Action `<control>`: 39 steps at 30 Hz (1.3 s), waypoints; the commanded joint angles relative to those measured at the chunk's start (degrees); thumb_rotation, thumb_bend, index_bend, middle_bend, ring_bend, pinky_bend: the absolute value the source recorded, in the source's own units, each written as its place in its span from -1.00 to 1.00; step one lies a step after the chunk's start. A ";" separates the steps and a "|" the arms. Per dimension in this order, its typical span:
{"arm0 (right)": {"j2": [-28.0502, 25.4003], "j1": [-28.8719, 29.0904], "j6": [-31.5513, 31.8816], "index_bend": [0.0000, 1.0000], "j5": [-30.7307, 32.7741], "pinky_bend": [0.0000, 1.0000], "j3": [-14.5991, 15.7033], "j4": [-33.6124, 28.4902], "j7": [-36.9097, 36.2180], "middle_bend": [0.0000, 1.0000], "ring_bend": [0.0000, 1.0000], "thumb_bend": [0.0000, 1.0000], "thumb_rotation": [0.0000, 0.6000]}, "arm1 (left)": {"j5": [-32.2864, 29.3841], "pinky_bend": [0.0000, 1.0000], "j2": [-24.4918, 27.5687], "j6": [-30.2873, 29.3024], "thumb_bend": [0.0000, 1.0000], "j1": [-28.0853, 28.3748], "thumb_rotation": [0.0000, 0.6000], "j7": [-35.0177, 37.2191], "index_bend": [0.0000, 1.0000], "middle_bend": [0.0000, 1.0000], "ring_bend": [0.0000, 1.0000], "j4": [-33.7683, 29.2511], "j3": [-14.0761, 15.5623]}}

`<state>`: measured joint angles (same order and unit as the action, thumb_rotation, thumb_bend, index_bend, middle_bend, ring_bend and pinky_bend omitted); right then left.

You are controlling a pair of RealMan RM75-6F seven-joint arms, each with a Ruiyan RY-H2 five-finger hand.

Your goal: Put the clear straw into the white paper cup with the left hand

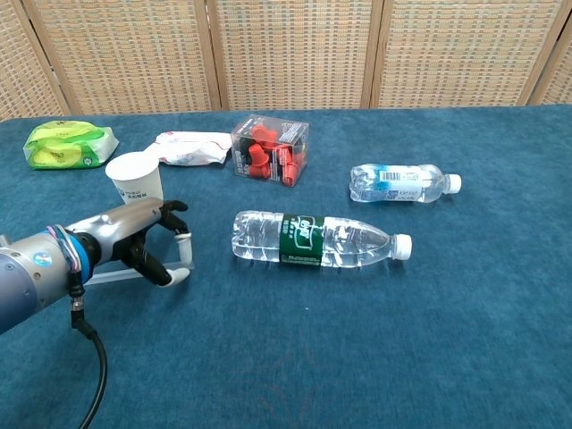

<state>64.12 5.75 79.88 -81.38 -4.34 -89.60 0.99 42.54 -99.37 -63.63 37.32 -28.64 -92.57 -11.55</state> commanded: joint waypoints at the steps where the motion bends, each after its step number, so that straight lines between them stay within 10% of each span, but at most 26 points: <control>1: 0.04 0.00 0.00 -1.00 0.01 -1.00 0.03 -0.04 0.11 -1.00 -1.00 -1.00 1.00 | 5.66 -1.00 3.40 0.72 -0.22 -1.52 1.00 5.00 0.19 -1.00 -1.00 -5.15 0.34; 15: 0.22 0.06 -0.11 -1.00 0.15 -1.00 0.06 -0.09 0.66 -1.00 -1.00 -1.00 1.00 | 27.89 -1.00 11.46 -4.20 -0.21 -4.98 1.00 32.17 0.19 -1.00 -1.00 -13.55 -8.32; 25: 0.75 0.40 -0.82 -1.00 0.83 -1.00 -0.01 0.05 1.87 -1.00 -1.00 -1.00 1.00 | 32.01 -1.00 15.10 -2.82 -0.21 -4.52 1.00 58.71 0.20 -1.00 -1.00 -3.50 -15.01; 39: 1.19 0.76 -1.66 -1.00 2.15 -1.00 -0.33 0.14 3.03 -1.00 -1.00 -1.00 1.00 | 32.89 -1.00 12.84 -1.17 -0.18 -5.11 1.00 85.35 0.21 -1.00 -1.00 14.09 -14.03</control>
<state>65.32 6.51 78.23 -79.24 -4.66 -89.47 4.04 74.94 -85.13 -64.71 32.23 53.49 -81.46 -25.91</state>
